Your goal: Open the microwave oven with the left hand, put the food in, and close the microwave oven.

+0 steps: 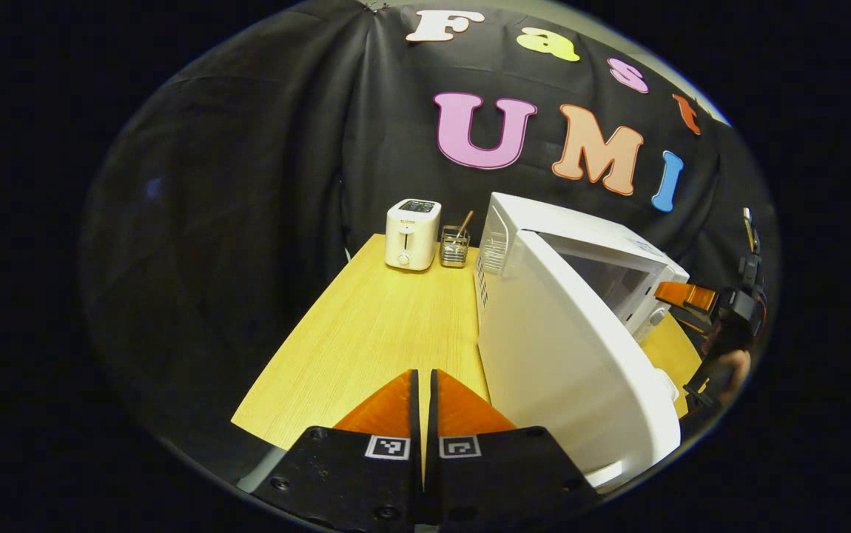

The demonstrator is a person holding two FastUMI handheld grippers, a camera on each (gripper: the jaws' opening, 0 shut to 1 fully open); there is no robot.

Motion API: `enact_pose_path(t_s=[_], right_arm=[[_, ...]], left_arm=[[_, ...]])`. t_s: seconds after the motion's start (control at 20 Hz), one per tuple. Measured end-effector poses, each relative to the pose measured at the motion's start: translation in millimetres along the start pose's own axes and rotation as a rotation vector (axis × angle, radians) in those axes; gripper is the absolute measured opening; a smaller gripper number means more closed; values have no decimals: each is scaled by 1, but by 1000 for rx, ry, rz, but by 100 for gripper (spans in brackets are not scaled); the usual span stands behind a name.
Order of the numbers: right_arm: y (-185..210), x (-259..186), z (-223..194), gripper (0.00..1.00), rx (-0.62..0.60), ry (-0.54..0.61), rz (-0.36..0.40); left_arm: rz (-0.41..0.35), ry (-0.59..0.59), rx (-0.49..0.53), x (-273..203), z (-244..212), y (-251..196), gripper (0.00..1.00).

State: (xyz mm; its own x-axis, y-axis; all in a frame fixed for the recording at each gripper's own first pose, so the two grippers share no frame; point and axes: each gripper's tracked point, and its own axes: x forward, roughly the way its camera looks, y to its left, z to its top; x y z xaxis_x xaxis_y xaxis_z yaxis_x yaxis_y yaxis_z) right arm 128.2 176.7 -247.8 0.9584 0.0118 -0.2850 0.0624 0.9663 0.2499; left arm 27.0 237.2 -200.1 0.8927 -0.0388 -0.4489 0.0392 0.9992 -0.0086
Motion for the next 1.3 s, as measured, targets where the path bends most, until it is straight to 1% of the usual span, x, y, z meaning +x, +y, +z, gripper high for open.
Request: enact_pose_path(t_s=[0.05, 0.15, 0.2, 0.35, 0.4, 0.45, 0.5, 0.75, 0.9, 1.05, 1.2, 1.3], right_arm=[[-3, -3, 6, 99, -18, -13, -3], [-9, -13, 14, 99, -49, -19, -12], [-10, -16, 17, 100, -54, -22, -10], [-14, -28, 29, 99, -54, -32, -2], [-16, -33, 33, 99, -59, -37, -1], [-19, -37, 38, 99, -63, -44, -1], [-20, -41, 42, 90, -68, -46, 1], [-37, -62, 54, 91, -88, -45, 5], [-51, -68, 60, 91, -120, -35, 11], [-64, -74, 69, 91, -121, -24, 21], [-81, -80, 78, 91, -117, -19, 31], [-92, -82, 81, 91, -123, -13, 35]], left_arm=[[6, -1, 8, 1, -2, 2, 0], [-7, 12, 17, 0, -8, -2, 0], [-12, 11, 19, -1, -9, -3, 2], [-28, 9, 38, -3, -13, -10, 0], [-34, 15, 43, -4, -15, -13, 2], [-36, 29, 46, -4, -20, -15, 0], [-39, 44, 45, -5, -25, -19, 0], [-63, 76, 28, -16, -37, -49, 0], [-41, 97, 33, -22, -45, -61, 0], [-30, 116, 41, -29, -52, -78, 0], [-4, 99, 66, -32, -49, -91, 0], [-2, 102, 69, -39, -51, -104, 0]])
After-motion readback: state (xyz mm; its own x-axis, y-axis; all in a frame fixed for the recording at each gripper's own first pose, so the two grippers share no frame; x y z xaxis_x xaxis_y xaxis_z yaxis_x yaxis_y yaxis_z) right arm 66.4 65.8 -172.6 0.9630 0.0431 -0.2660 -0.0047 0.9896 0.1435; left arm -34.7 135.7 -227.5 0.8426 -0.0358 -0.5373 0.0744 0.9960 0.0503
